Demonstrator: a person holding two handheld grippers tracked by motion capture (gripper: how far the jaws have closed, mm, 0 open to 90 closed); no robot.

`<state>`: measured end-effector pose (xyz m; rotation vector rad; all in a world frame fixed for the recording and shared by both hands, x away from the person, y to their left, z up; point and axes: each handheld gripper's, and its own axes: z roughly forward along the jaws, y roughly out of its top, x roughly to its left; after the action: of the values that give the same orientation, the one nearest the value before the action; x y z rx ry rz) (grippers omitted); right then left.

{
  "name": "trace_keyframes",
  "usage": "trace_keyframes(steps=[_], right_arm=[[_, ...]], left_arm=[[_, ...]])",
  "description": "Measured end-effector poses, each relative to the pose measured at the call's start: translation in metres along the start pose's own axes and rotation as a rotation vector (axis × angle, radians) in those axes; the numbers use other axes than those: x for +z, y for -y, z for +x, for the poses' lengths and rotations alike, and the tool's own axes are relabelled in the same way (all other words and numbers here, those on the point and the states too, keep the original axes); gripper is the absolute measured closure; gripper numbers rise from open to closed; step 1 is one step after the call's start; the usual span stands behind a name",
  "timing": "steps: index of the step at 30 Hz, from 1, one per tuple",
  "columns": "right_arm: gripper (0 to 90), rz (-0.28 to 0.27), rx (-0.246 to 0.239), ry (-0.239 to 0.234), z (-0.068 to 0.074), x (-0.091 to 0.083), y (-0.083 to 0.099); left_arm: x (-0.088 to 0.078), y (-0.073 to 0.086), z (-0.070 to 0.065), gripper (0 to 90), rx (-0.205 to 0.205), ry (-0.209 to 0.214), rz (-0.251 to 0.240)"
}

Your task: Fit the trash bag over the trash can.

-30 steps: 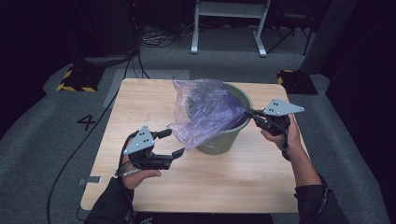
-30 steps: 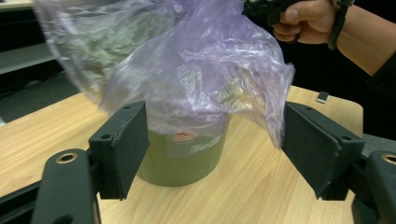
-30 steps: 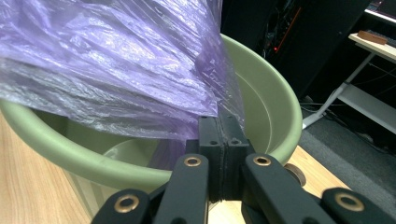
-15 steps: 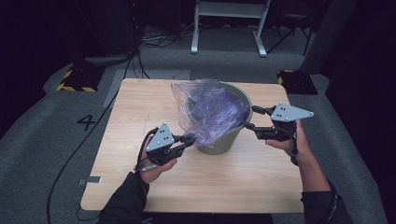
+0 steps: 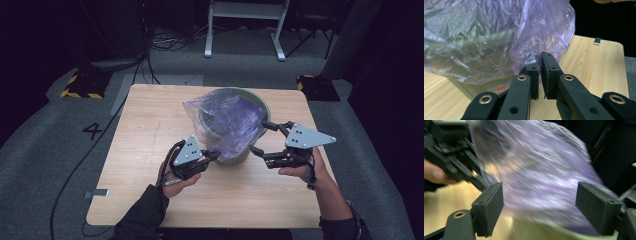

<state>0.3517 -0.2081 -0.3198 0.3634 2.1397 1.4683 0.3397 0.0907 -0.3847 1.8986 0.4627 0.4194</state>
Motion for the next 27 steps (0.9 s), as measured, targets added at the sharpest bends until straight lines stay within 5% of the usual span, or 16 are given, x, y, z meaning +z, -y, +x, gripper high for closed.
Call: trace_keyframes(steps=[4,14,19,24,27], right_arm=[[28.1,0.015,-0.006,-0.011,0.016,0.017,-0.001],[78.8,0.027,-0.006,-0.01,0.03,0.029,0.013],[85.3,0.014,0.014,0.008,0.026,0.024,0.016],[86.9,-0.024,0.073,0.03,0.015,0.012,0.021],[86.8,-0.03,0.092,0.037,0.009,0.005,0.024]], left_arm=[[0.005,-0.001,-0.007,81.8,0.016,0.02,-0.003],[0.007,0.0,-0.016,78.0,0.039,0.04,0.014],[-0.003,0.005,-0.017,58.4,0.04,0.054,0.003],[-0.026,0.015,-0.009,44.5,-0.007,-0.022,-0.022],[-0.04,0.018,0.007,39.8,-0.093,-0.1,-0.062]])
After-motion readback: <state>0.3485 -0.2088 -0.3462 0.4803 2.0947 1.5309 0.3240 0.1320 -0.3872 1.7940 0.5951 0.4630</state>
